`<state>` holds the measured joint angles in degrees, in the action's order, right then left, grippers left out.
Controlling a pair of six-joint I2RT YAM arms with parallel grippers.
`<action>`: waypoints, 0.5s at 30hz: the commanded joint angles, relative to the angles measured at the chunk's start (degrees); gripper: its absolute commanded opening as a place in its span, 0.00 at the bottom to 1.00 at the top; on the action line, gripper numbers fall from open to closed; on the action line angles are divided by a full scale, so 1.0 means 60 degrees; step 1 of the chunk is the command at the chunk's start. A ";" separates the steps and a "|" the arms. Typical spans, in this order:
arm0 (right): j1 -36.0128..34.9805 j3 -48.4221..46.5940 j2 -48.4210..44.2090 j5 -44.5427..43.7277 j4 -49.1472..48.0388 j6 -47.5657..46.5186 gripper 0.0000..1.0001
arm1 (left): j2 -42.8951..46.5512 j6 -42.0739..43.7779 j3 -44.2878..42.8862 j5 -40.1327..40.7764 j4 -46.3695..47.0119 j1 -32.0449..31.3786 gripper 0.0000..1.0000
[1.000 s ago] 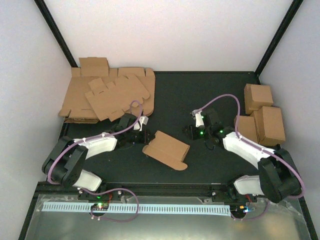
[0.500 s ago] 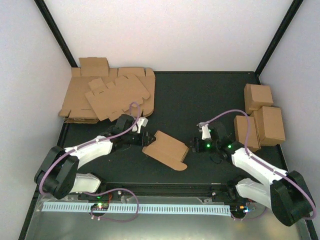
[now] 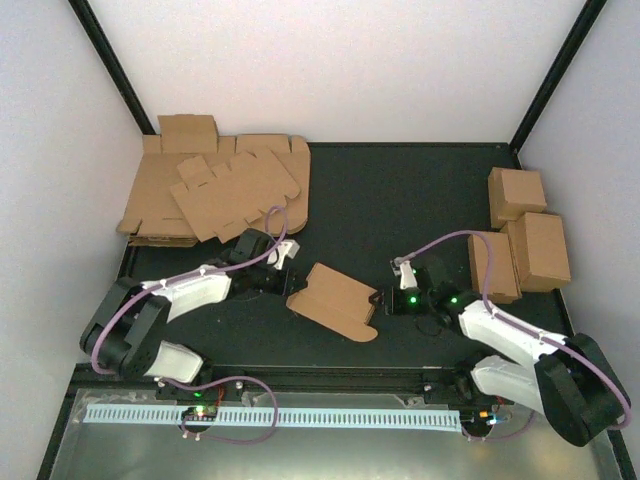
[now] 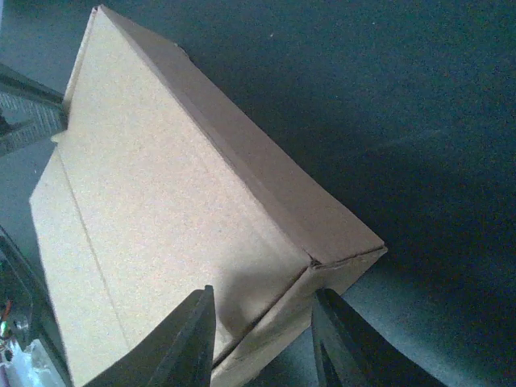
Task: Fold the paper box
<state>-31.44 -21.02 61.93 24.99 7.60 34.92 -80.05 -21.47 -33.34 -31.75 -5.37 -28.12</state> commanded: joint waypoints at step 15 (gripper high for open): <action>-0.0053 -0.2116 0.2514 -0.1287 -0.0666 -0.1431 0.33 | -0.0199 -0.0911 0.0358 -0.0164 0.1422 0.0017 0.12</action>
<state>-30.83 -28.88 72.58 18.52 6.85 30.48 -81.97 -23.46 -32.99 -32.60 -2.35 -26.63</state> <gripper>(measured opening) 0.315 0.104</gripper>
